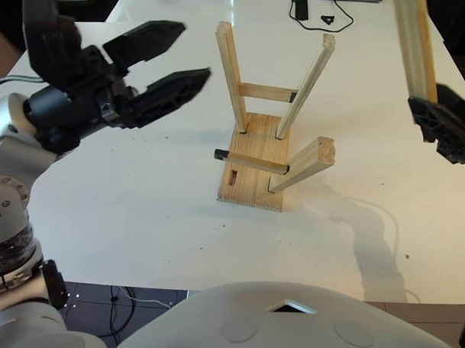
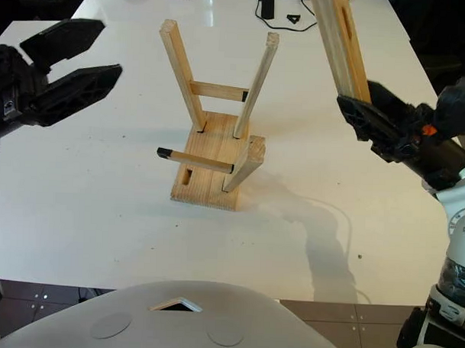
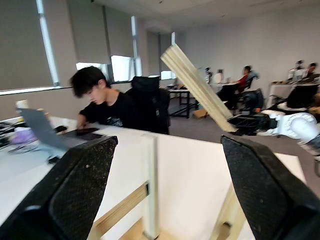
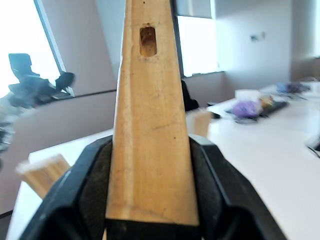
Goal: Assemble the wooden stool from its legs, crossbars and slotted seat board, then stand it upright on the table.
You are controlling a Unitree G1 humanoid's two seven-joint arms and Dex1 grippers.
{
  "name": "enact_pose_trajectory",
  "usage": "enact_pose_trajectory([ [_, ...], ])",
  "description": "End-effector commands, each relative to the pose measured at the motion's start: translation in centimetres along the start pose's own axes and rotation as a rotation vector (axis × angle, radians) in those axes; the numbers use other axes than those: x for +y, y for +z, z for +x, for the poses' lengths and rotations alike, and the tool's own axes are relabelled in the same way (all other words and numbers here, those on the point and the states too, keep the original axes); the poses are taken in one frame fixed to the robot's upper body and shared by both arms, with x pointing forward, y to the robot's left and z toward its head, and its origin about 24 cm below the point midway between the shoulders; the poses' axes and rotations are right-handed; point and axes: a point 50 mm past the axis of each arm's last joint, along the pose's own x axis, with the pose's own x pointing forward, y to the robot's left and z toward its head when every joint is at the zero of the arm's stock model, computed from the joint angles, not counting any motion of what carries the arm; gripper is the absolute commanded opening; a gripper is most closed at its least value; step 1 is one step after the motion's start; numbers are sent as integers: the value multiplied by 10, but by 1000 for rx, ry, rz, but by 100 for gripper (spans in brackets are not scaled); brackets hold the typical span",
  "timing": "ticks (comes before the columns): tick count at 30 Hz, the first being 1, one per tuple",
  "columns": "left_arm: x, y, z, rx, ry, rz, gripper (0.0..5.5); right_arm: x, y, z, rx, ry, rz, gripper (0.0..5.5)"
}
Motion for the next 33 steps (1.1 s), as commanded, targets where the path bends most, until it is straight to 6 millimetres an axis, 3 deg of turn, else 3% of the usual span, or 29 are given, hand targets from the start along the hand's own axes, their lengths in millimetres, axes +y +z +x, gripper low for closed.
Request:
enact_pose_trajectory([
  [1, -8, 5, 21, -47, -76, -52, 383, 18, 2, 28, 20, 168, 50, 204],
  [7, -20, 7, 40, -61, -196, -82, 383, 28, -7, 44, 91, 287, 91, 204],
  [16, -30, 5, 42, -47, -303, -127, 383, 32, -16, 43, 202, 368, 130, 204],
  [29, -36, -10, 39, 40, -374, -160, 212, 32, -23, 44, 272, 401, 120, 204],
  [33, -37, -16, 39, 76, -372, -165, 203, 32, -27, 43, 324, 393, 84, 204],
])
